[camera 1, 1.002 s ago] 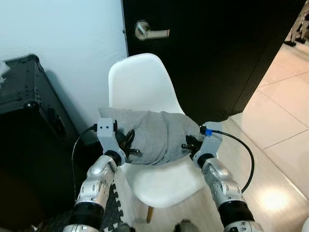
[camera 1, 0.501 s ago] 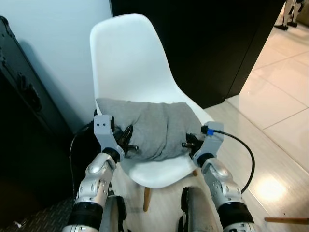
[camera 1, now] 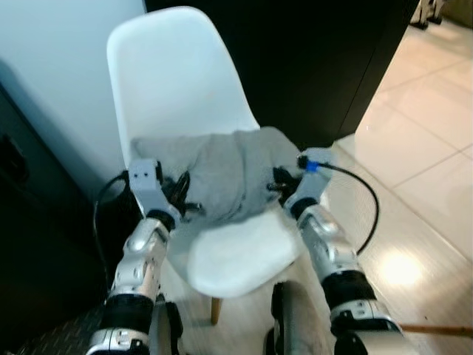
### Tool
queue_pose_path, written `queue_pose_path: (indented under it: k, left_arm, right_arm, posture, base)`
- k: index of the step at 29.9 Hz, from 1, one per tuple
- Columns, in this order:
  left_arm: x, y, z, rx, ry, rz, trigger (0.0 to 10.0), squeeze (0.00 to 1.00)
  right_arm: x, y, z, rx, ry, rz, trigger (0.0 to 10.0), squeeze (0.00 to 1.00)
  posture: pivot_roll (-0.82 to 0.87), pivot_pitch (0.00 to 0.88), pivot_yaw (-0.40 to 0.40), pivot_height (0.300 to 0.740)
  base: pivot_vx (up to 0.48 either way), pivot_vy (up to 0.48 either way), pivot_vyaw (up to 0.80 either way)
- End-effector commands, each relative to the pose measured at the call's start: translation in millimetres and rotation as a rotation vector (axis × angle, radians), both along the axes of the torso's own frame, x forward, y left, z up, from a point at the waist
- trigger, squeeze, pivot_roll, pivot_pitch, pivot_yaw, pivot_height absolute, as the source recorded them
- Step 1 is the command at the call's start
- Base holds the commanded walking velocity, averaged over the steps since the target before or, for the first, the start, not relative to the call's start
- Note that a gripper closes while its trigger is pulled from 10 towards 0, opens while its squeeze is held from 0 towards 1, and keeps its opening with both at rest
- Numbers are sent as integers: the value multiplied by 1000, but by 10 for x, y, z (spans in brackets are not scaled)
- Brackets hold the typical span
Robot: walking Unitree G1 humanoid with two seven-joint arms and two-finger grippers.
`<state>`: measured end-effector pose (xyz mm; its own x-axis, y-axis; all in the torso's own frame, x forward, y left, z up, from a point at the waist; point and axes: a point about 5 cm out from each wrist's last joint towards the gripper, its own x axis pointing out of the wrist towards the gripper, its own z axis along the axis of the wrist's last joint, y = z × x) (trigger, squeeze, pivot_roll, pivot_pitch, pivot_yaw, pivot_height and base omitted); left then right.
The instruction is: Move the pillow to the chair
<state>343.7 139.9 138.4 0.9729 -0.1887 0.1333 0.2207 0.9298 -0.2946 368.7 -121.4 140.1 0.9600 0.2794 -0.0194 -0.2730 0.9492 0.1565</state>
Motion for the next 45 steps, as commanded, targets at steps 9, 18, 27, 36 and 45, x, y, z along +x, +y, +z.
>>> queue_pose_path:
  k: [9, 18, 27, 36, 45]
  left_arm:
    - [-74, 71, -277, 35, 84, 37, 10000, 1000]
    - [-131, 340, -307, 198, 109, 228, 10000, 1000]
    - [-351, 815, -260, 372, 147, 565, 10000, 0]
    - [-349, 292, 58, 242, -57, 292, 10000, 0]
    - [-439, -252, 38, 155, -61, 11, 10000, 0]
  right_arm:
    - [-67, 119, -141, -39, 42, 41, 10000, 1000]
    - [-178, -130, -246, -6, 46, -13, 10000, 1000]
    - [-186, -418, -192, 30, 4, -134, 10000, 808]
    - [-179, -426, -67, 192, -39, -122, 10000, 0]
    - [-258, -375, 13, 344, -113, -55, 10000, 0]
  posture:
    - [-28, 244, 22, 576]
    - [-24, 217, 25, 576]
    - [-13, 193, 30, 576]
    - [-2, 161, 32, 576]
    - [-3, 143, 44, 621]
  base:
    - [0, 0, 0]
    - [0, 0, 0]
    - [0, 0, 0]
    - [0, 0, 0]
    - [0, 0, 0]
